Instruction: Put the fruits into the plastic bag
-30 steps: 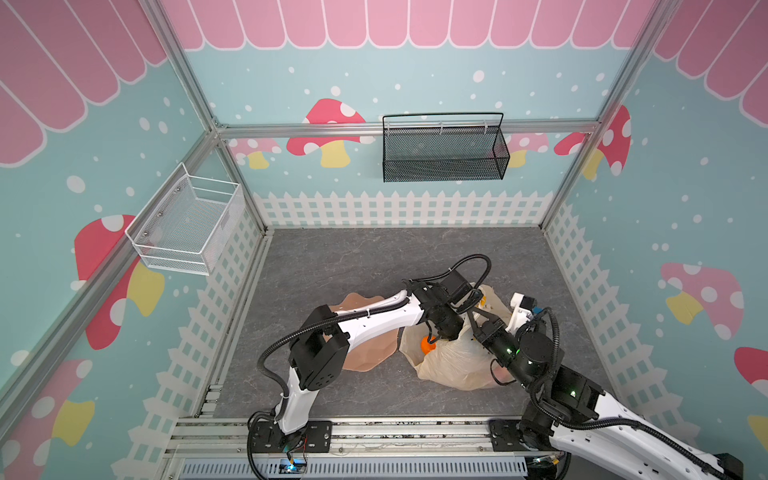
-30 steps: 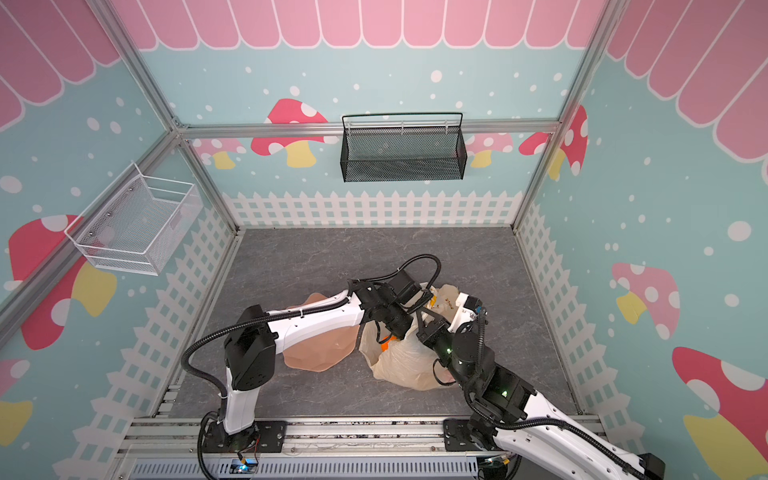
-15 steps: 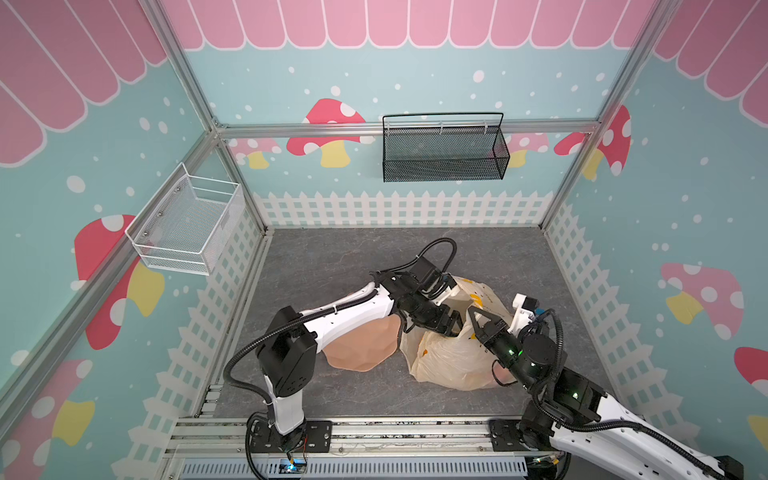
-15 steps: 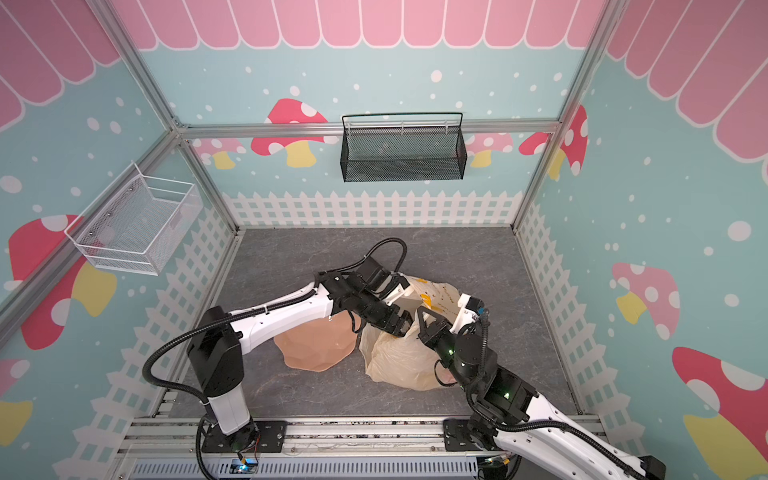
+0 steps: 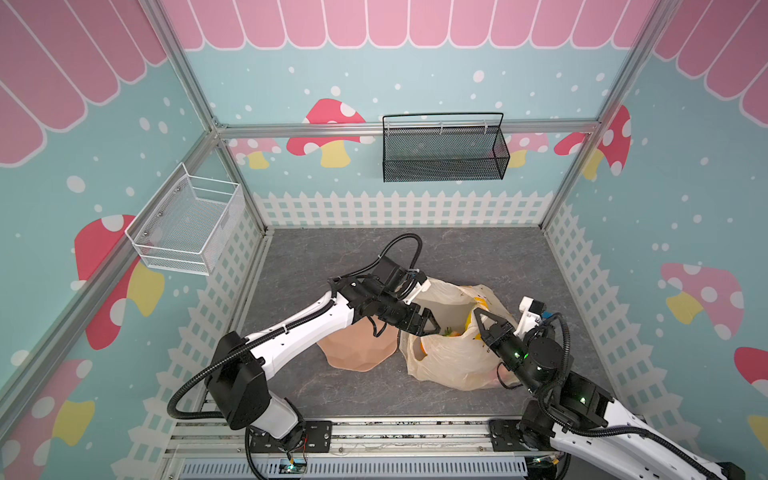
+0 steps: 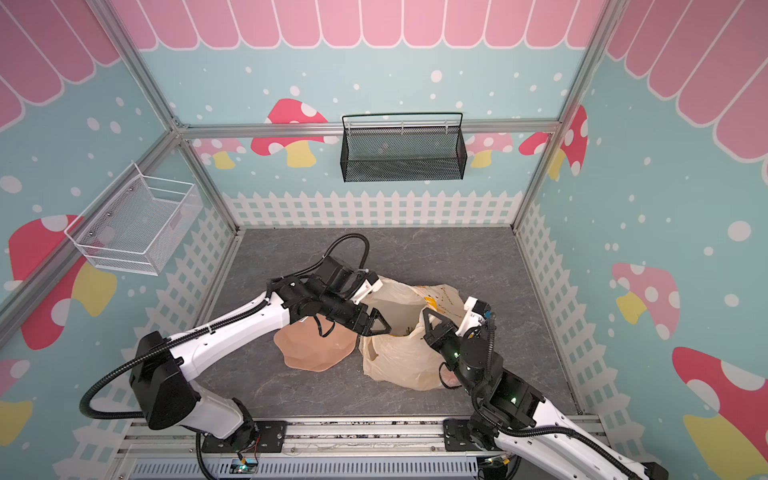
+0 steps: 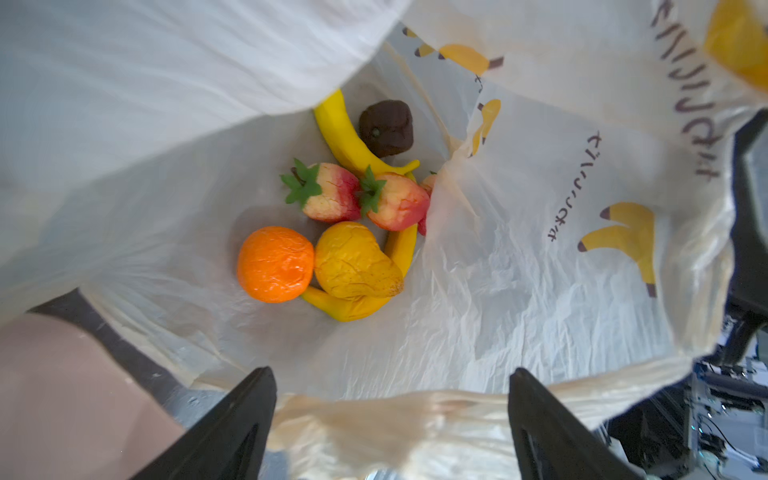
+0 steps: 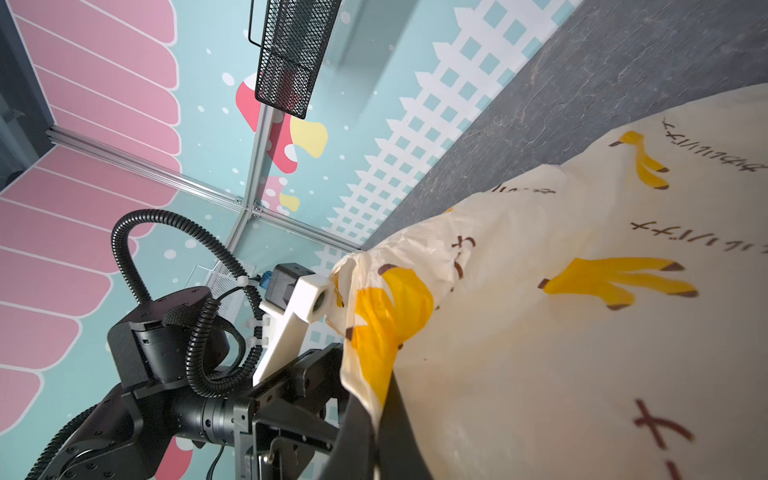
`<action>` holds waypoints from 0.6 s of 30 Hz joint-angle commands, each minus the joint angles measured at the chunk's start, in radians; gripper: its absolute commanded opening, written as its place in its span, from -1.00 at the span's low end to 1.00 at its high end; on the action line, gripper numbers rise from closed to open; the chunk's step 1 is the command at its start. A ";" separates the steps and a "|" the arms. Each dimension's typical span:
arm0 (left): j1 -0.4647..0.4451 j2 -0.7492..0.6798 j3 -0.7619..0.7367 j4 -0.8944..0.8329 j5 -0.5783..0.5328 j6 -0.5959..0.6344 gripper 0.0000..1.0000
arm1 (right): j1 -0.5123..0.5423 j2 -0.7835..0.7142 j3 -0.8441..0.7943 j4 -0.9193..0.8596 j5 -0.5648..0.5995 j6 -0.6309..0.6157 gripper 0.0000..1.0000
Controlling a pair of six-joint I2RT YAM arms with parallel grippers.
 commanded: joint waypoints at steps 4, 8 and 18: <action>0.038 -0.127 -0.021 -0.003 -0.104 0.030 0.80 | 0.002 0.016 0.018 -0.041 0.016 0.020 -1.00; 0.046 -0.188 -0.022 0.000 -0.065 0.103 0.80 | 0.001 0.035 0.034 -0.062 0.015 0.028 -1.00; 0.052 -0.198 -0.013 -0.040 -0.287 0.383 0.90 | 0.001 0.032 0.060 -0.116 0.021 0.054 -1.00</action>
